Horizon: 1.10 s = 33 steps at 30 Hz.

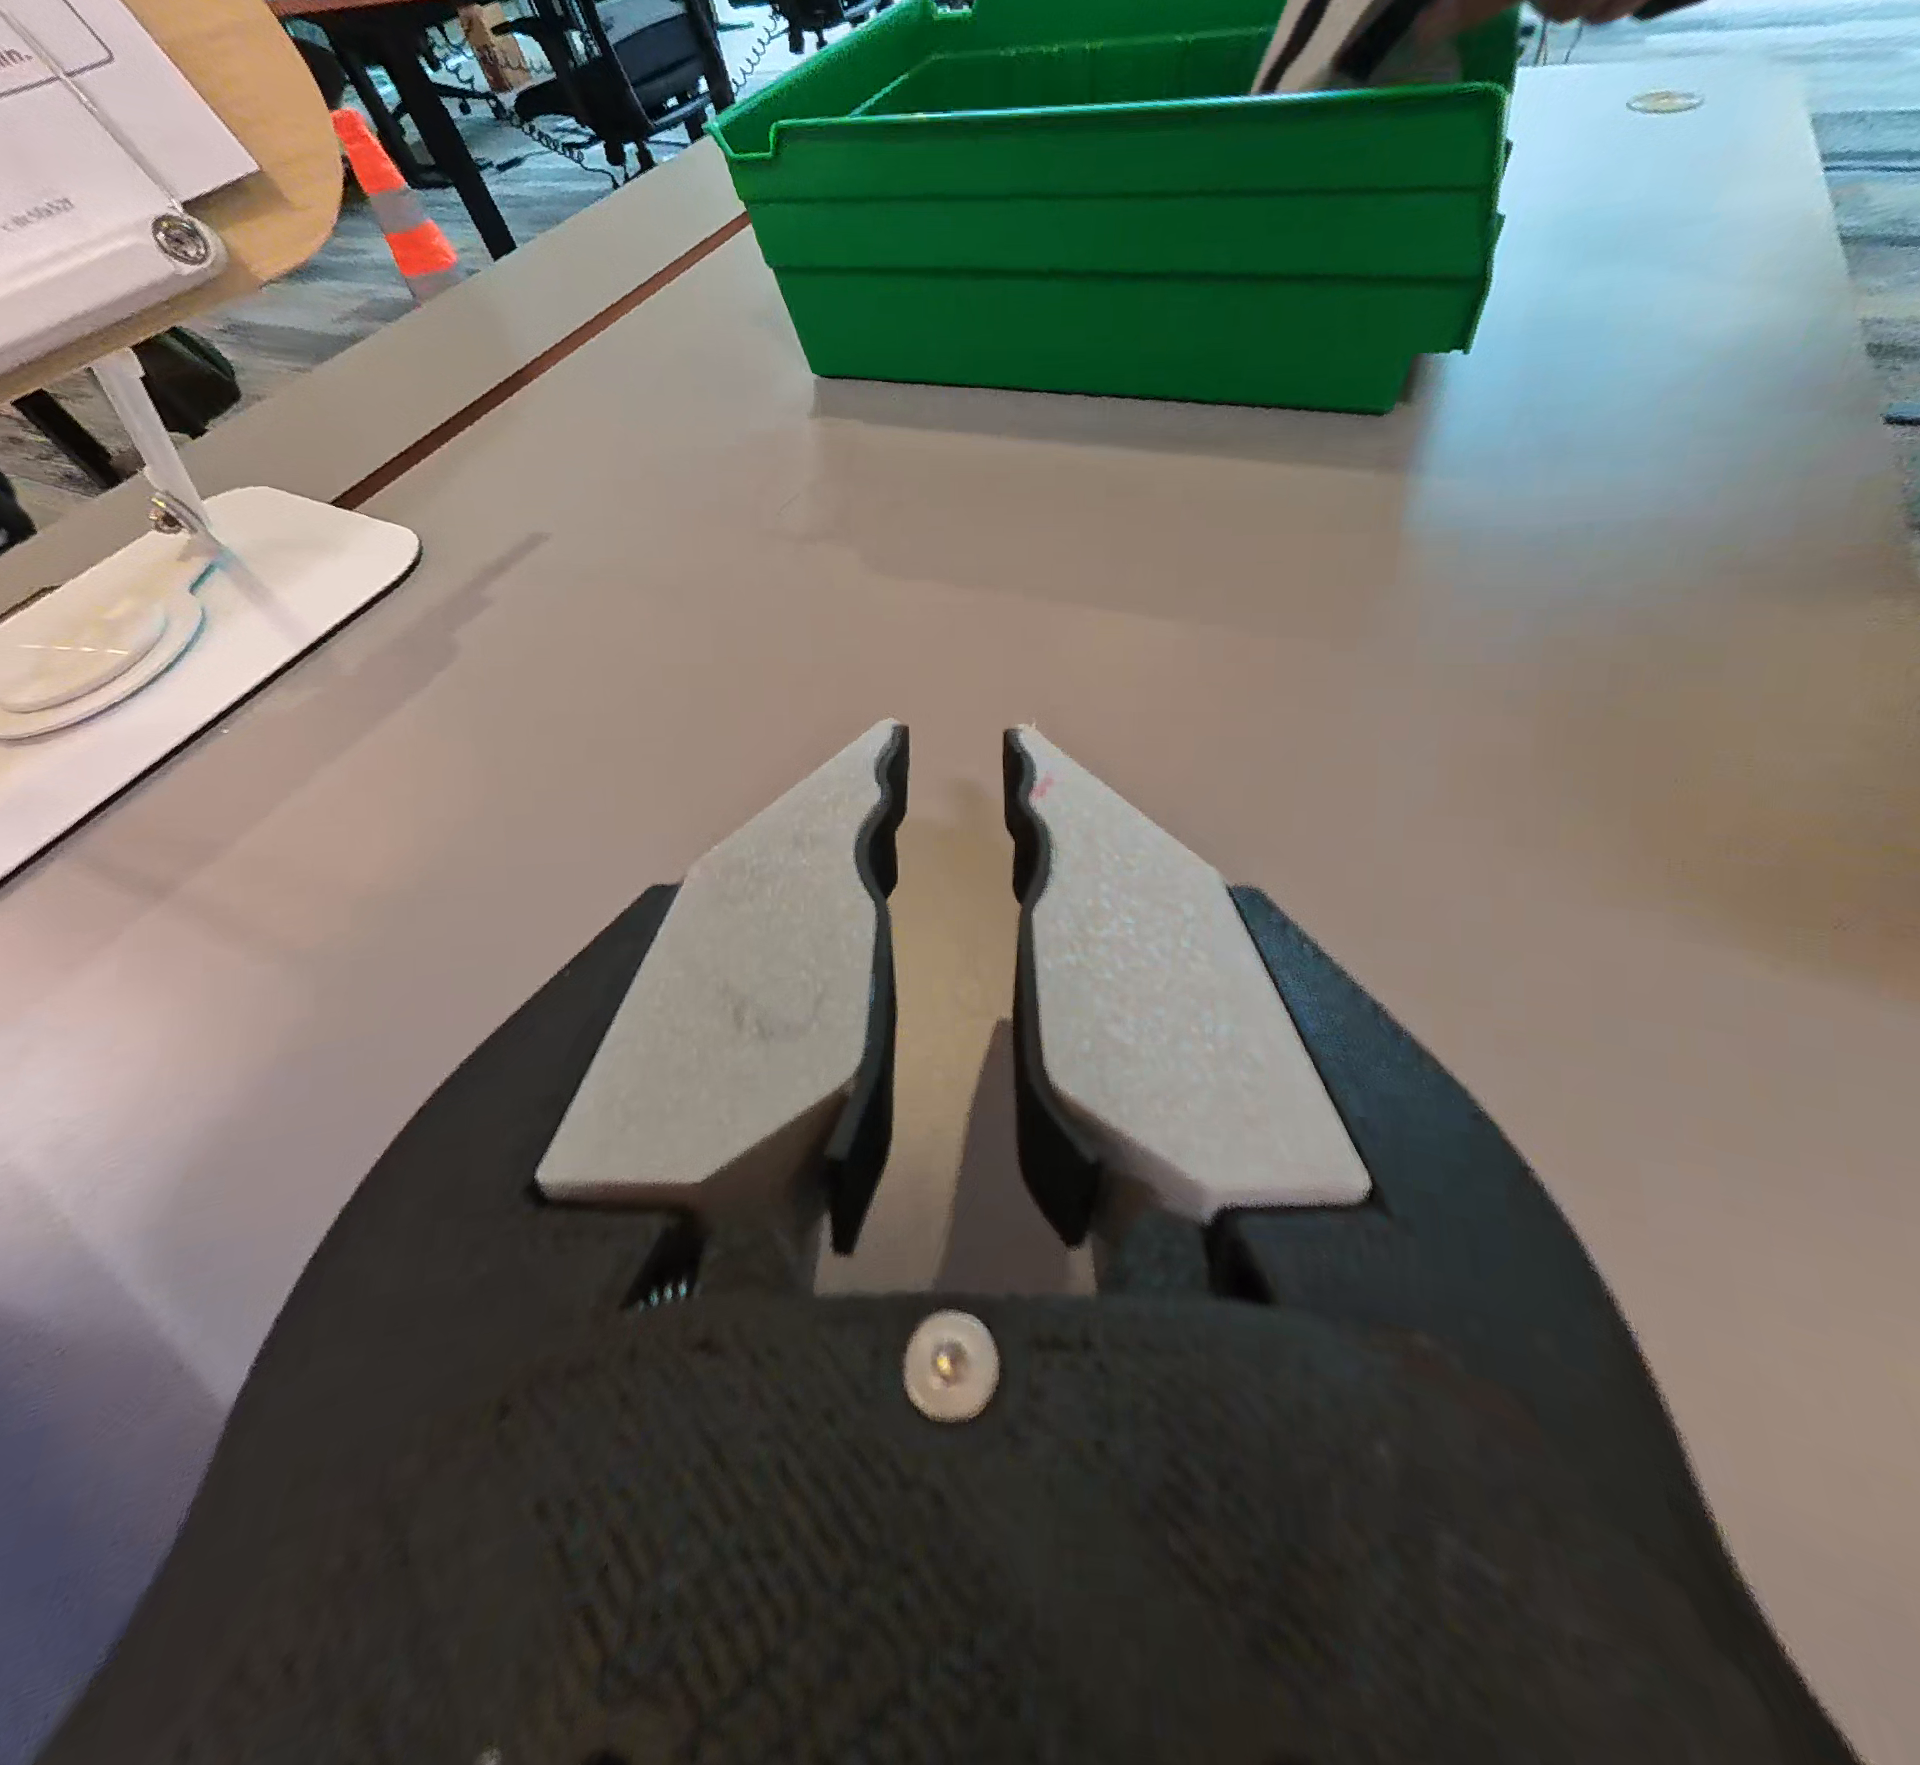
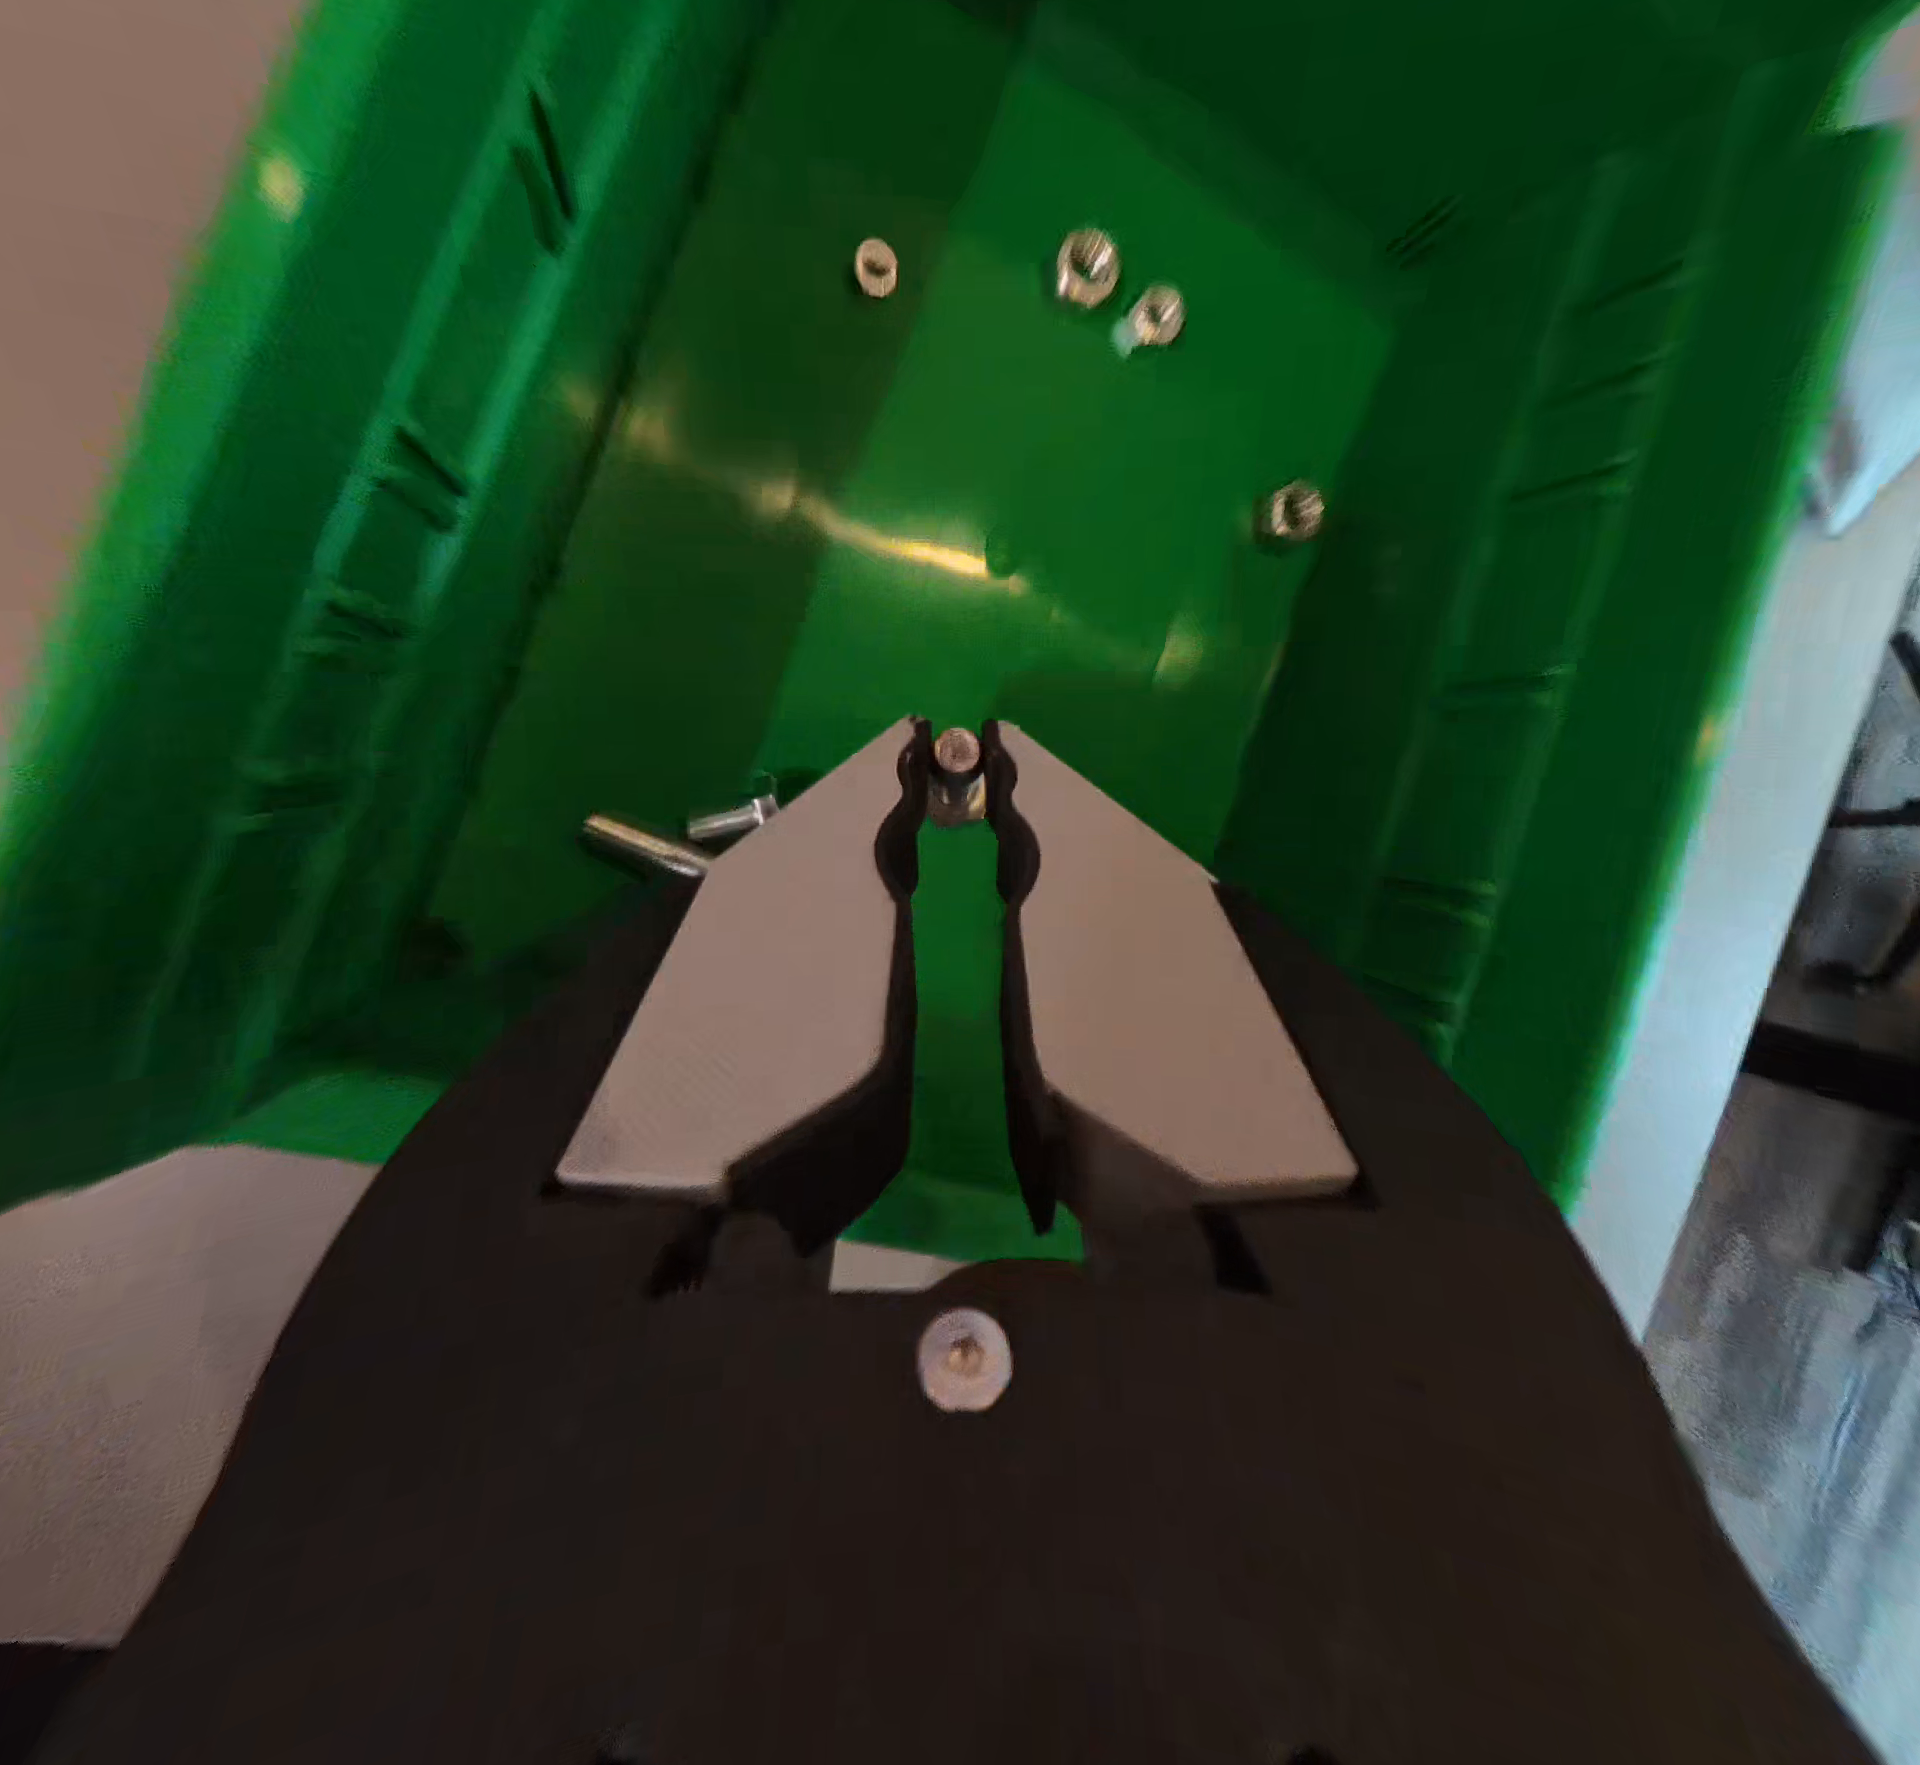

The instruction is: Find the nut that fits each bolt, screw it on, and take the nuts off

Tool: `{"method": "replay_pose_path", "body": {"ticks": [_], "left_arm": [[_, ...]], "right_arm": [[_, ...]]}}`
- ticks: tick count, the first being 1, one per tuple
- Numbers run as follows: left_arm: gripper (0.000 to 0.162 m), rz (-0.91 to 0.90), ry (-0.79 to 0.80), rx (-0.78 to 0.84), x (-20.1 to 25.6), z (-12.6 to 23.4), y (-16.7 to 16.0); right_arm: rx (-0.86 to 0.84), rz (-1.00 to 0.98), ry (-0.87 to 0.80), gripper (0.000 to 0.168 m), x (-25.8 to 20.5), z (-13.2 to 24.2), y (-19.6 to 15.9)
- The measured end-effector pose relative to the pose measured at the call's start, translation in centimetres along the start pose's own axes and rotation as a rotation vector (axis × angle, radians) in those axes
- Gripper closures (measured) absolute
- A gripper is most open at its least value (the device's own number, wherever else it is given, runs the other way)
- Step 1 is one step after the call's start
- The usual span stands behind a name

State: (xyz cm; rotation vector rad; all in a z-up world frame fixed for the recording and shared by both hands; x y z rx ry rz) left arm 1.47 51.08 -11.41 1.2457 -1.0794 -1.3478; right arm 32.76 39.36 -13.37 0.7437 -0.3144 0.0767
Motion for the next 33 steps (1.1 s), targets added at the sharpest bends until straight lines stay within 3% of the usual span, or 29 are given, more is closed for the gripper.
{"method": "replay_pose_path", "body": {"ticks": [4, 12, 14, 16, 18, 19, 22, 26, 29, 33], "left_arm": [[0.148, 0.015, 0.010, 0.003, -0.5, 0.2, -0.2], [0.149, 0.039, 0.005, 0.016, -0.5, 0.3, 0.2], [0.149, 0.035, 0.003, 0.015, -0.4, 0.3, 0.2], [0.149, 0.037, 0.003, 0.017, -0.5, 0.3, 0.3], [0.149, 0.045, 0.000, 0.019, -0.4, 0.3, 0.3], [0.149, 0.048, -0.002, 0.020, -0.4, 0.3, 0.4], [0.149, 0.043, -0.006, 0.008, -0.3, 0.2, 0.0], [0.148, 0.040, 0.014, -0.012, -0.4, 0.4, -0.5], [0.147, 0.062, 0.052, 0.002, -0.5, 1.6, 0.4], [0.151, 0.020, 0.208, 0.059, -3.4, 7.2, 5.3]], "right_arm": [[-0.092, -0.021, 0.102, 0.160, -1.6, -2.2, -1.5], [-0.159, -0.003, 0.116, 0.160, -1.0, -2.7, -1.8], [-0.122, -0.010, 0.020, 0.142, 0.4, -2.1, -1.1], [0.078, -0.051, -0.062, 0.134, 0.2, 0.6, 2.4], [0.478, -0.118, 0.042, 0.134, -5.0, 4.7, 8.3], [0.569, -0.112, 0.144, 0.136, -9.0, 6.0, 9.9], [0.623, 0.042, 0.238, 0.130, -18.5, 5.9, 11.8], [0.724, 0.147, 0.289, 0.131, -24.9, 4.0, 15.9], [0.743, 0.163, 0.290, 0.131, -25.9, 1.1, 18.2], [0.725, 0.122, 0.376, 0.131, -26.7, -0.4, 17.5]]}}
Point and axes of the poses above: each gripper's, where its closed fingertips meet, z back along the fingers, y out of its top, x = y × z across the jaws, the point moved 1 cm from there along z, back along the fingers, and after that the axes turned 15 degrees about x, right-handed, at the moved point
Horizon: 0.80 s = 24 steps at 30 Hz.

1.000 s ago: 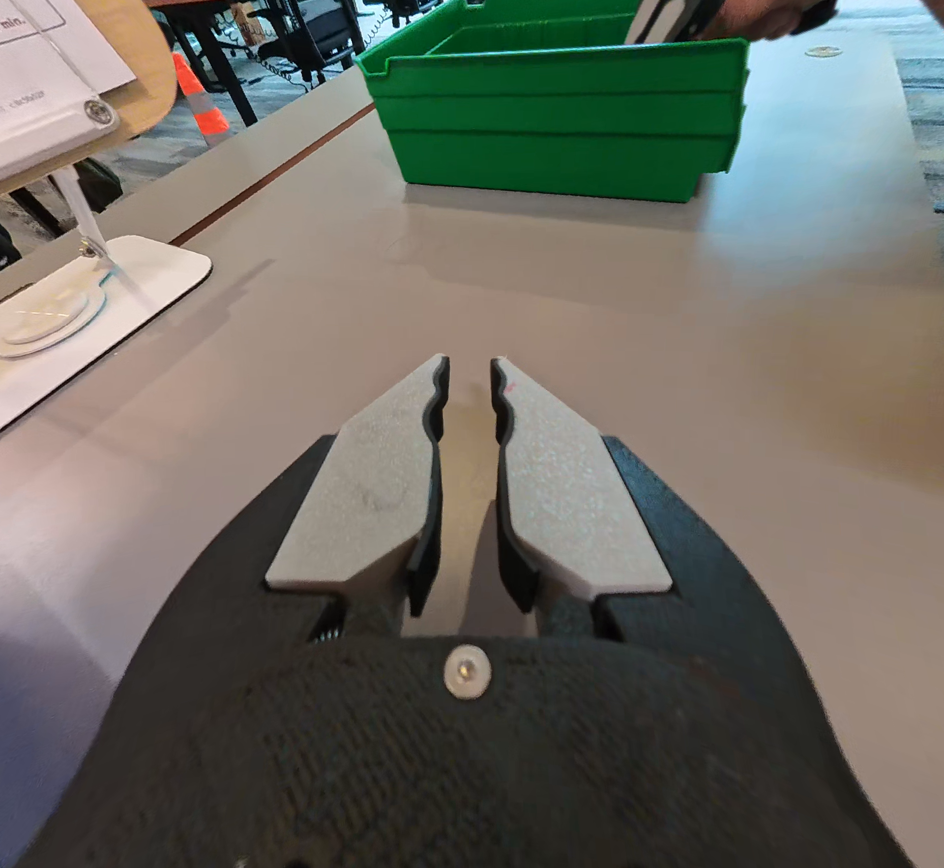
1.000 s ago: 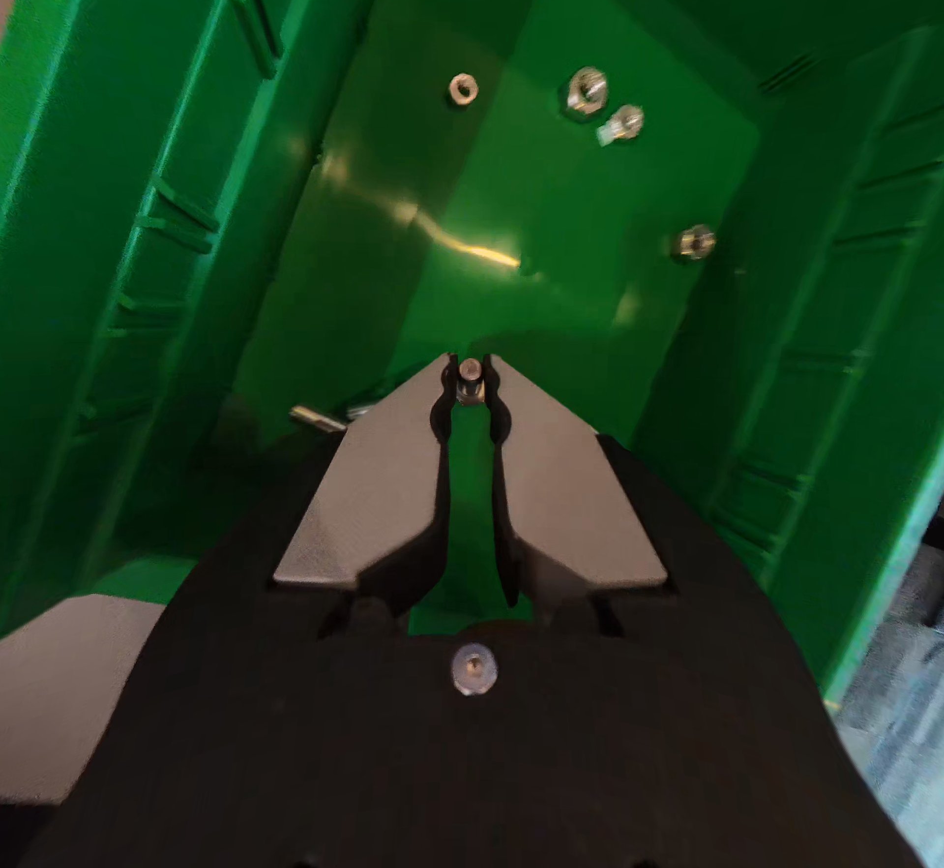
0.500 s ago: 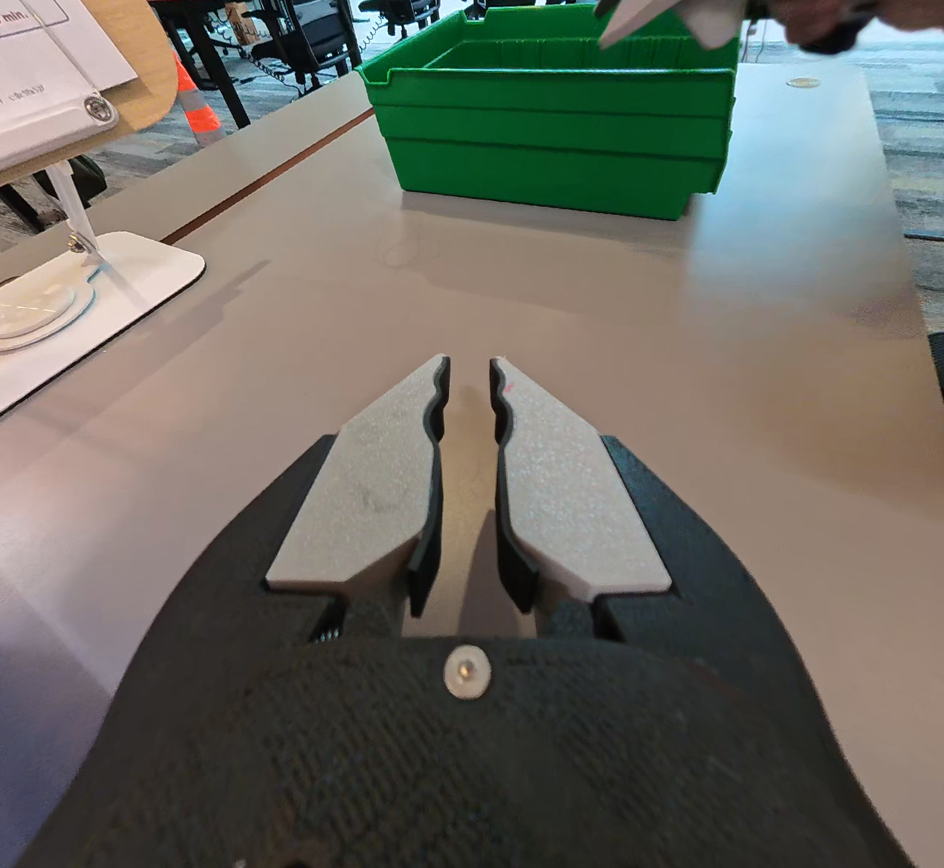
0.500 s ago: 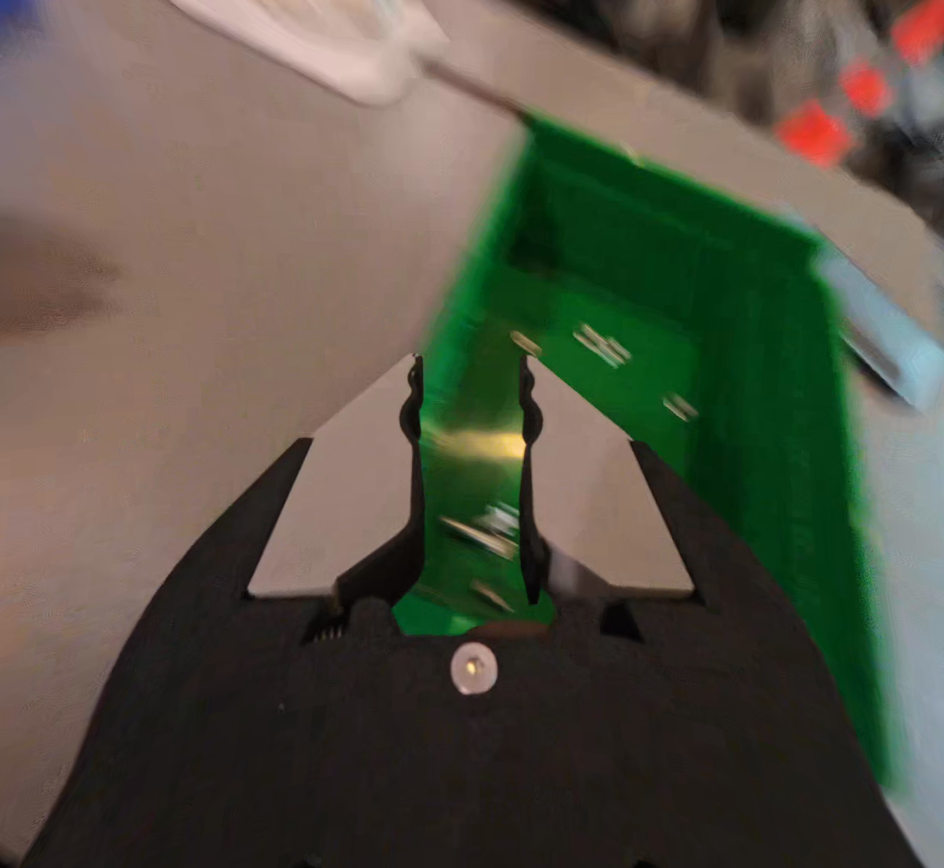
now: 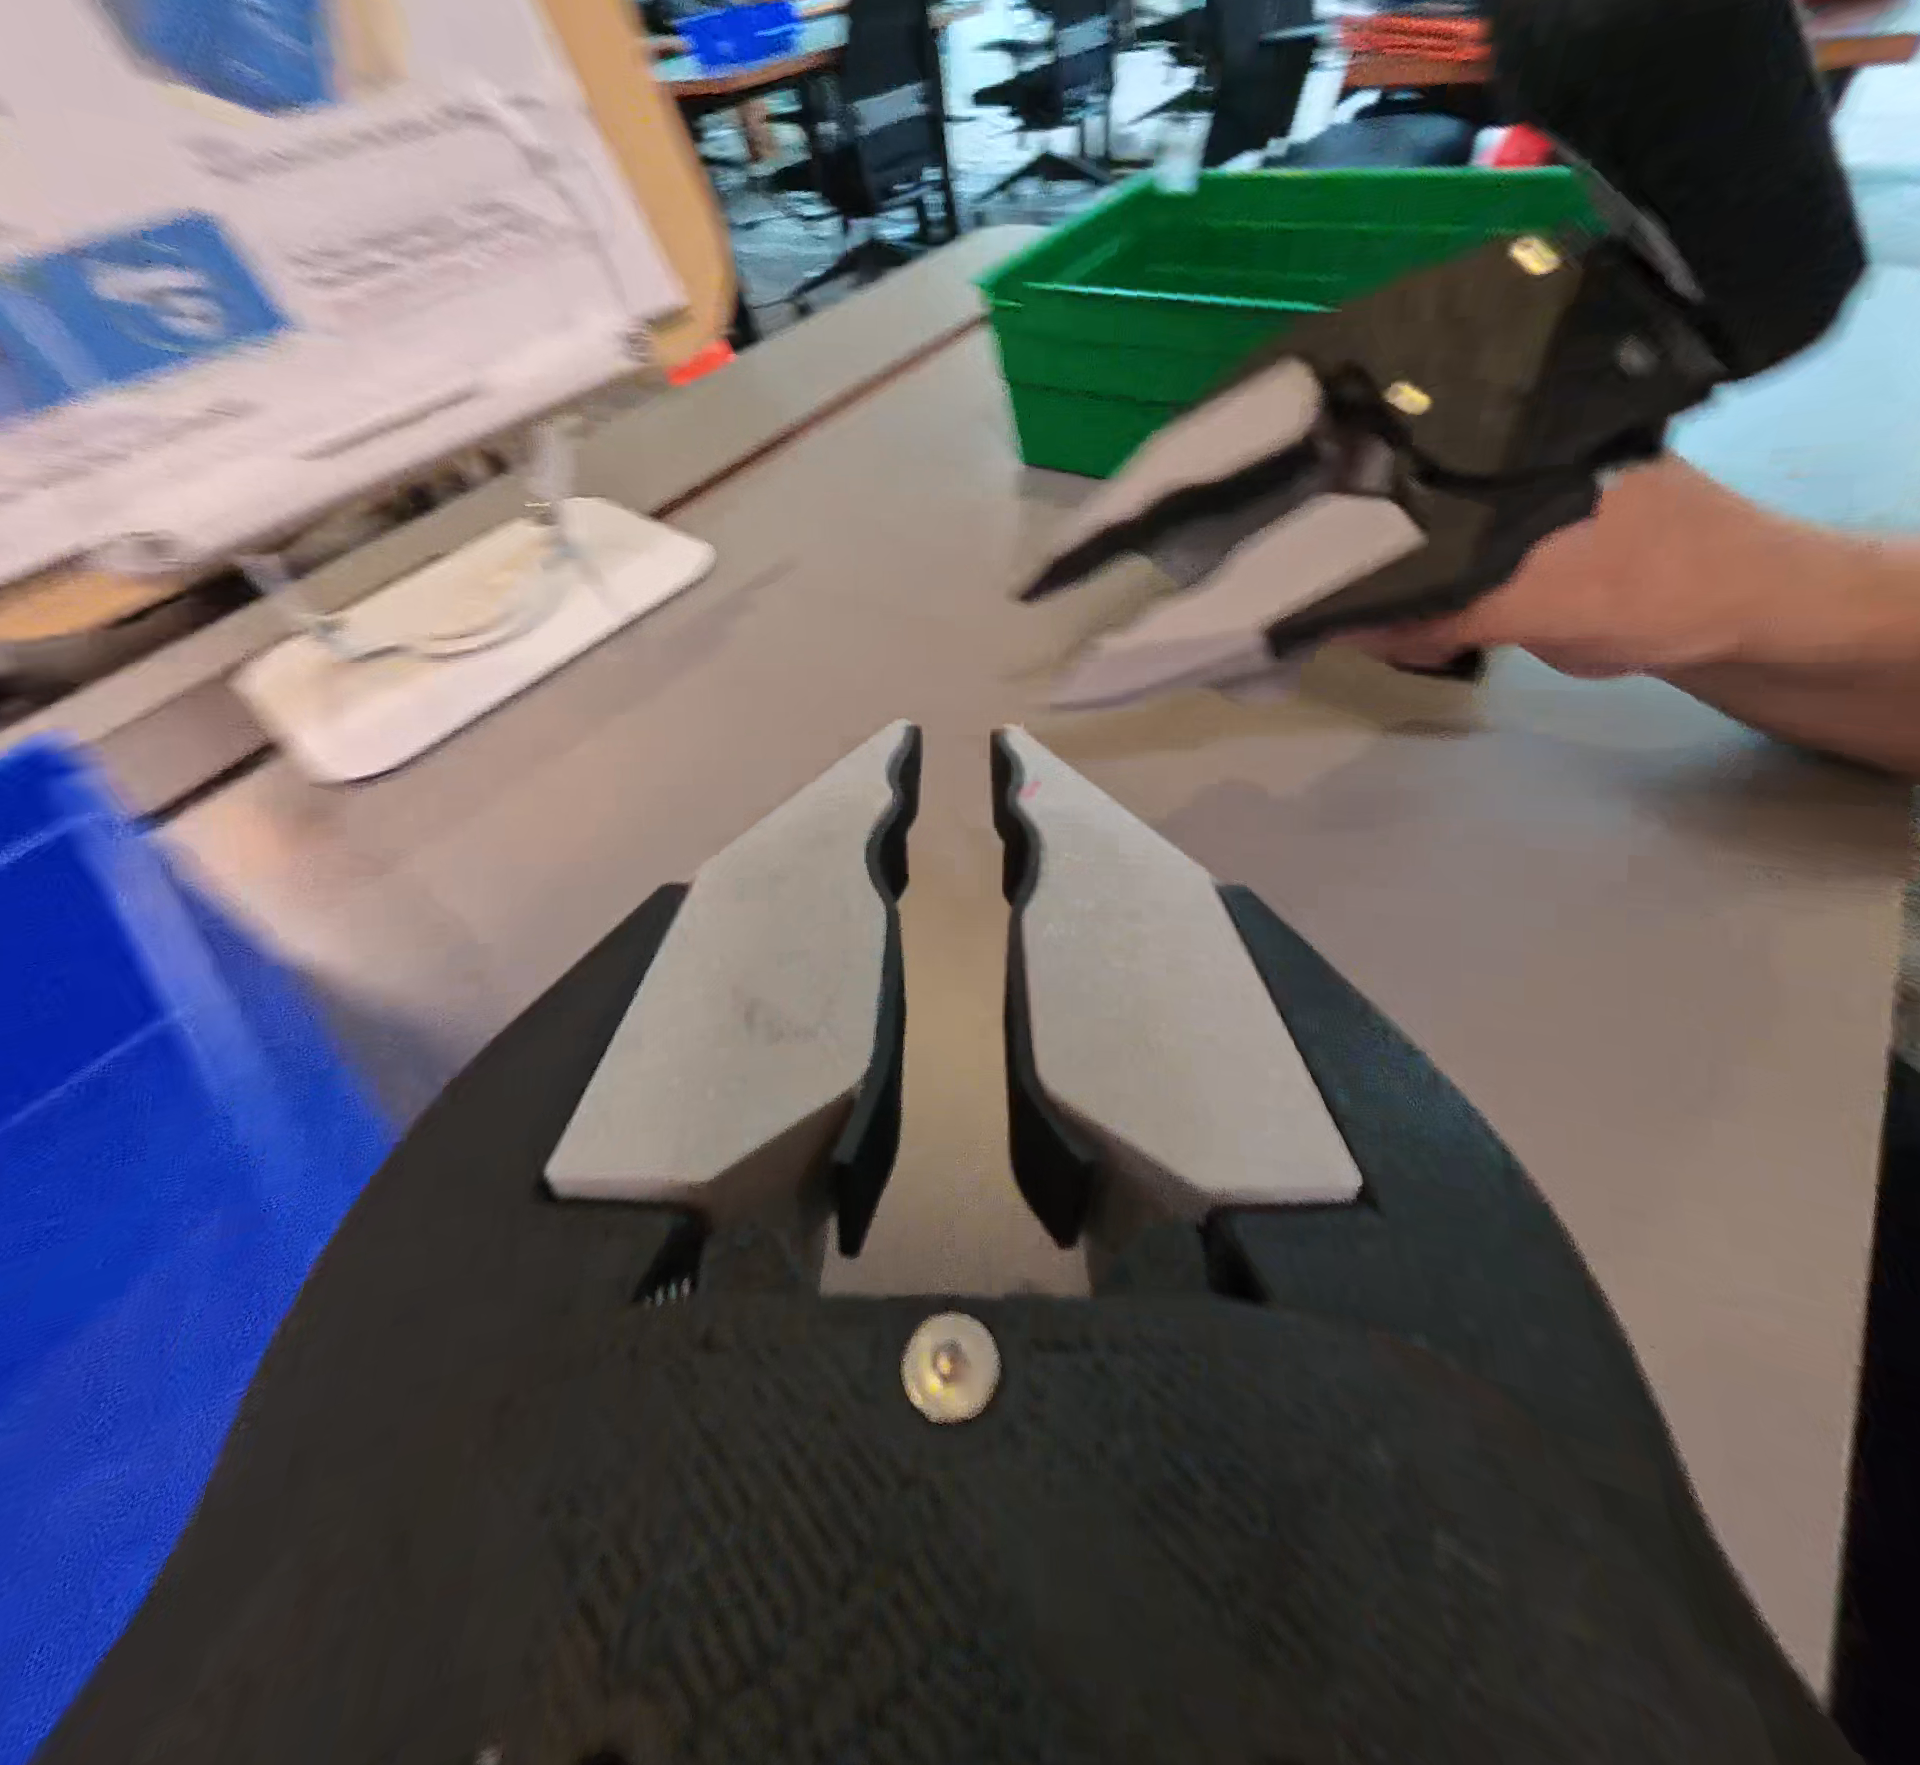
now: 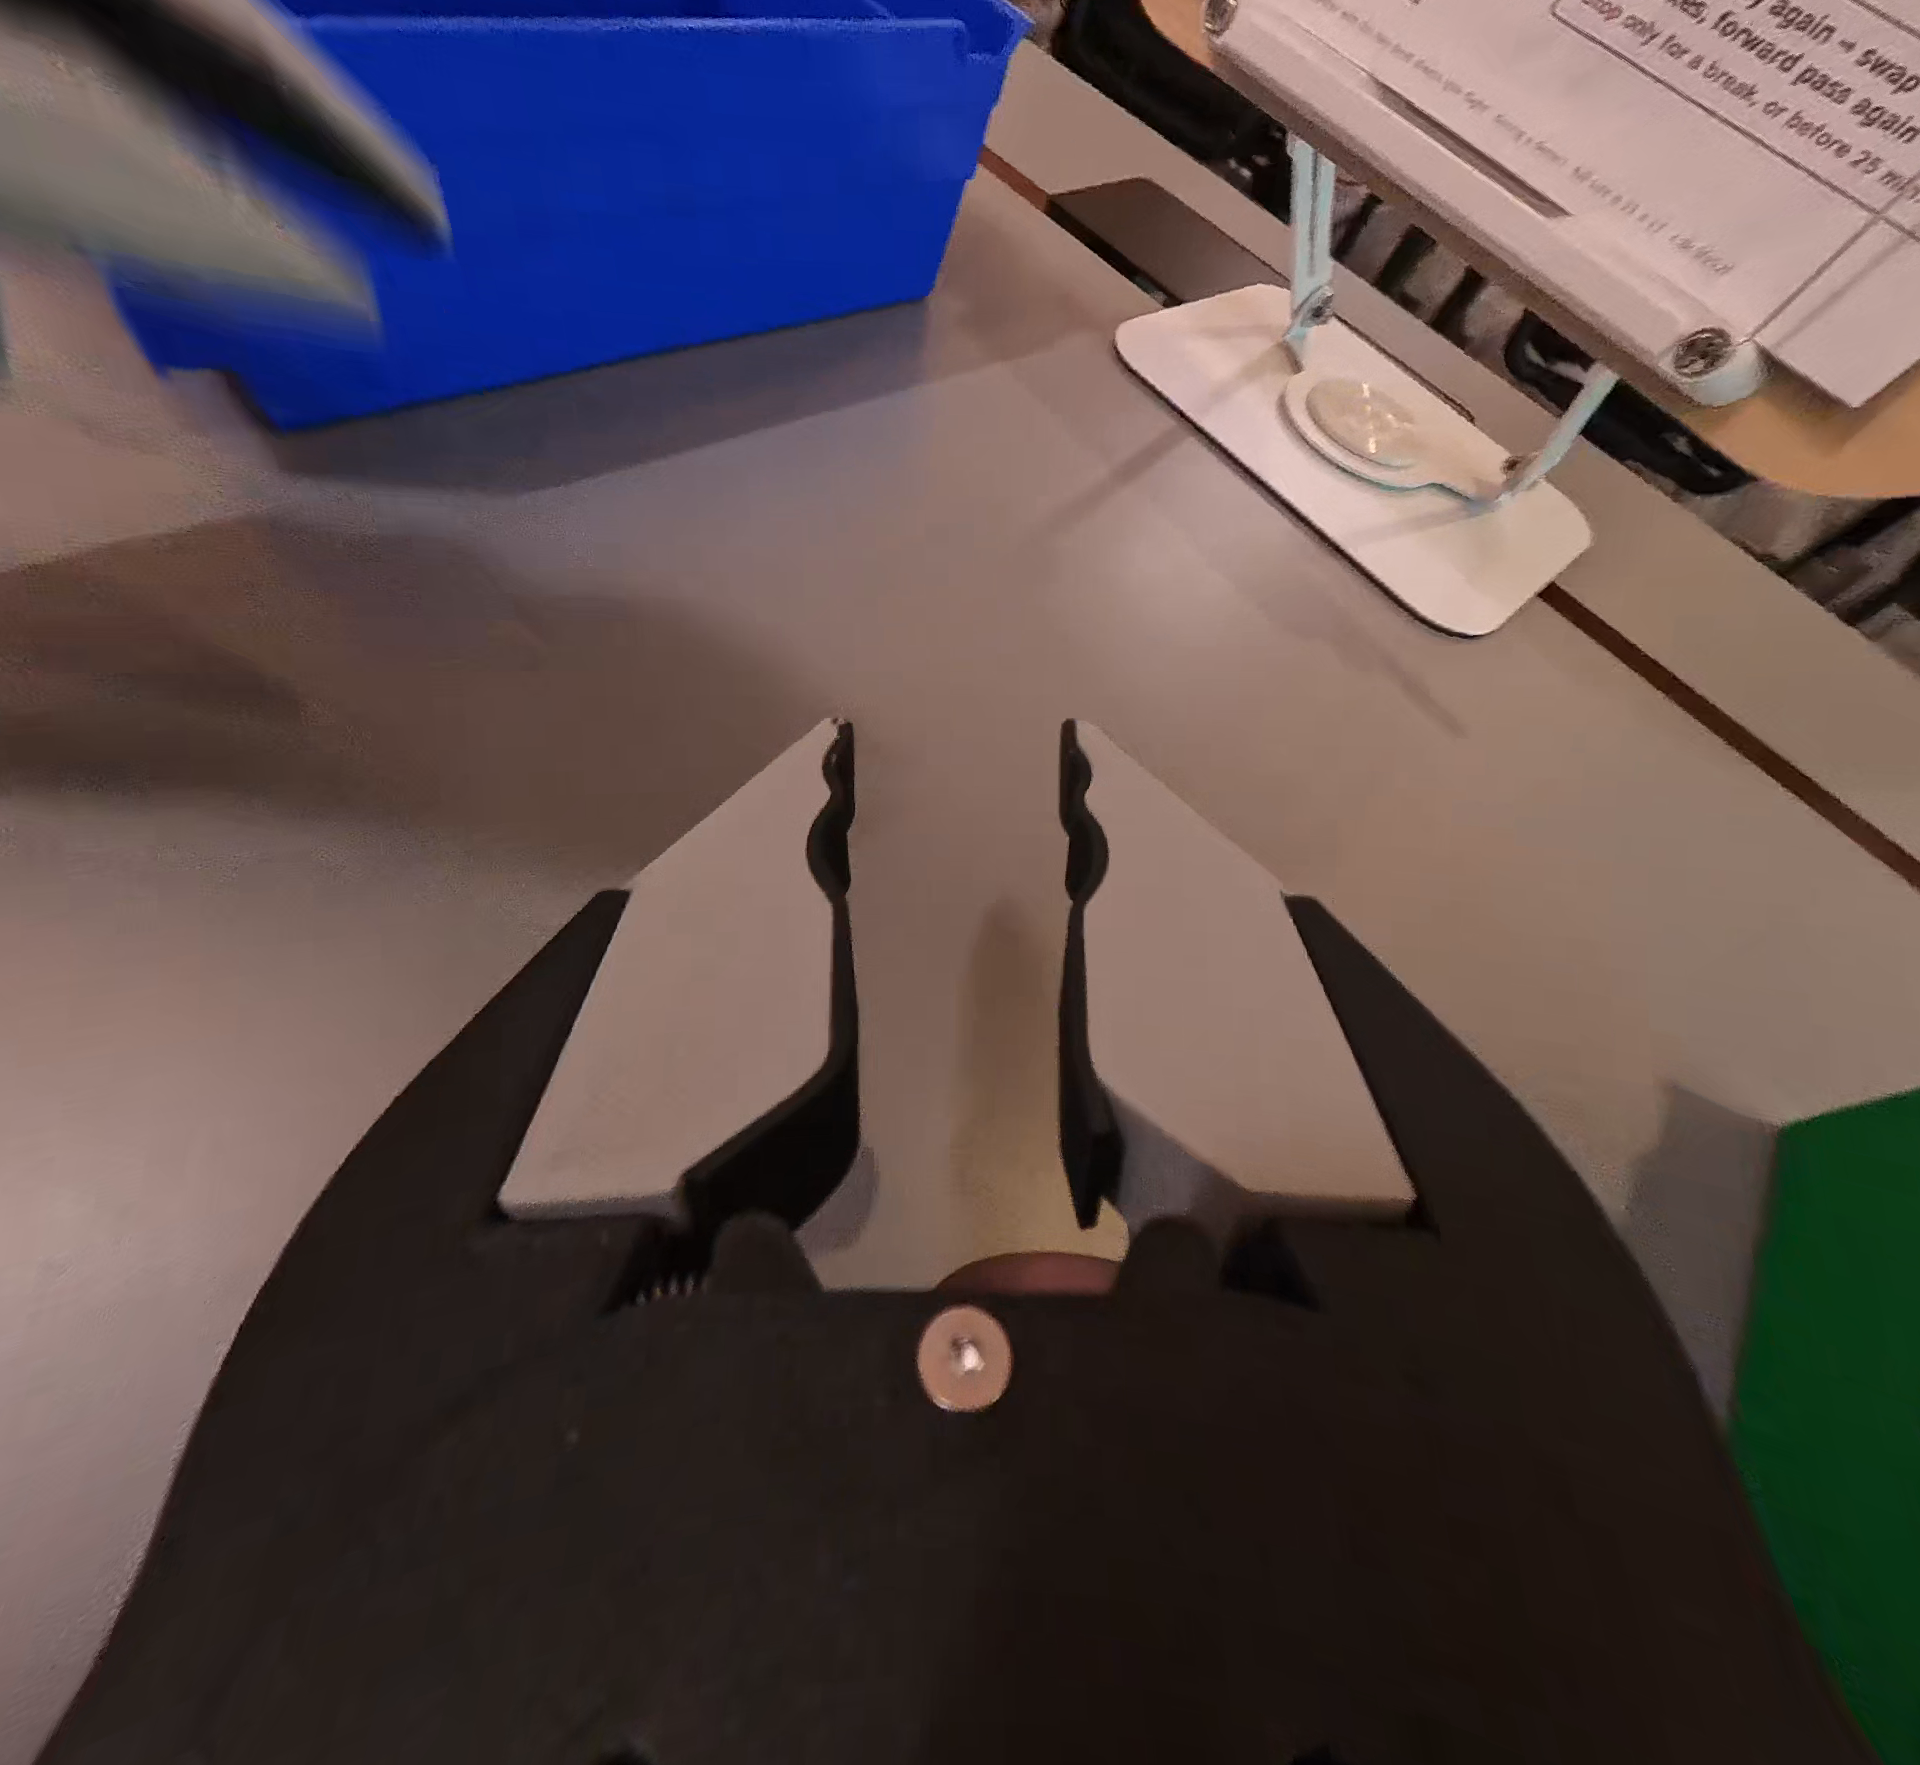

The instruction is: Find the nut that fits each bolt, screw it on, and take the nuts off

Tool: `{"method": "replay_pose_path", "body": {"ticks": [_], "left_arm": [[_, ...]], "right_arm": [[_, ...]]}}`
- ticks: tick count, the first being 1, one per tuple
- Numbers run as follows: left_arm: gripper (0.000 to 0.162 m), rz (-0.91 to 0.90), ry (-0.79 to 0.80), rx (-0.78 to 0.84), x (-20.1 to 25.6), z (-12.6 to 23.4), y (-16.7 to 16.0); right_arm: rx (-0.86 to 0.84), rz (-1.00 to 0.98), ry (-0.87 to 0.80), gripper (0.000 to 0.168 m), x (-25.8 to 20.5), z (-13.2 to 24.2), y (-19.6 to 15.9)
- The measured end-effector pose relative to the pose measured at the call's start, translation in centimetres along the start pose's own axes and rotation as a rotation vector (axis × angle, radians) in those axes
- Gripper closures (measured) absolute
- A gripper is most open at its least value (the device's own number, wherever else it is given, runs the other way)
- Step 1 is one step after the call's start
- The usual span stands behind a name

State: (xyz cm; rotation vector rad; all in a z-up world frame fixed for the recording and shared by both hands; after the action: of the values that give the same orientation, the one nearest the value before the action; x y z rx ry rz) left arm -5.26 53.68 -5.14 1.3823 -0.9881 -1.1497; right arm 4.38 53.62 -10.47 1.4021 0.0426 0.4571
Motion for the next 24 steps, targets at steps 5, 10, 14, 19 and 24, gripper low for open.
{"method": "replay_pose_path", "body": {"ticks": [5, 10, 14, 19, 24], "left_arm": [[0.136, 0.039, 0.265, -0.247, -13.3, 5.7, 1.2], [0.126, 0.276, 0.345, -0.632, -23.2, 8.2, -7.3], [0.128, 0.286, 0.297, -0.928, -25.3, 10.2, -12.9], [0.129, 0.203, 0.308, -1.033, -26.6, 10.5, -13.8], [0.128, 0.213, 0.303, -1.169, -26.7, 11.6, -15.3]], "right_arm": [[-0.003, -0.017, 0.055, 0.131, -1.3, 0.4, -0.7], [0.020, 0.014, 0.070, 0.131, -2.0, 0.6, -0.1], [0.013, 0.014, 0.059, 0.131, -1.5, 0.8, -0.4], [0.036, -0.030, 0.075, 0.132, -1.4, 1.0, 0.2], [0.039, 0.002, 0.070, 0.131, -1.5, 1.0, 0.3]]}}
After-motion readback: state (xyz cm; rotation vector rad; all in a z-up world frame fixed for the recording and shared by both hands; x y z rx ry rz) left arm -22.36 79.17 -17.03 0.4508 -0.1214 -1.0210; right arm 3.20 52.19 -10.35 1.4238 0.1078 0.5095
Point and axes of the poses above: each gripper's, where its closed fingertips meet, z back along the fingers, y out of its top, x = y × z across the jaws, the point moved 1 cm from there along z, back along the fingers, and after that the axes turned 15 degrees about x, right-handed, at the moved point
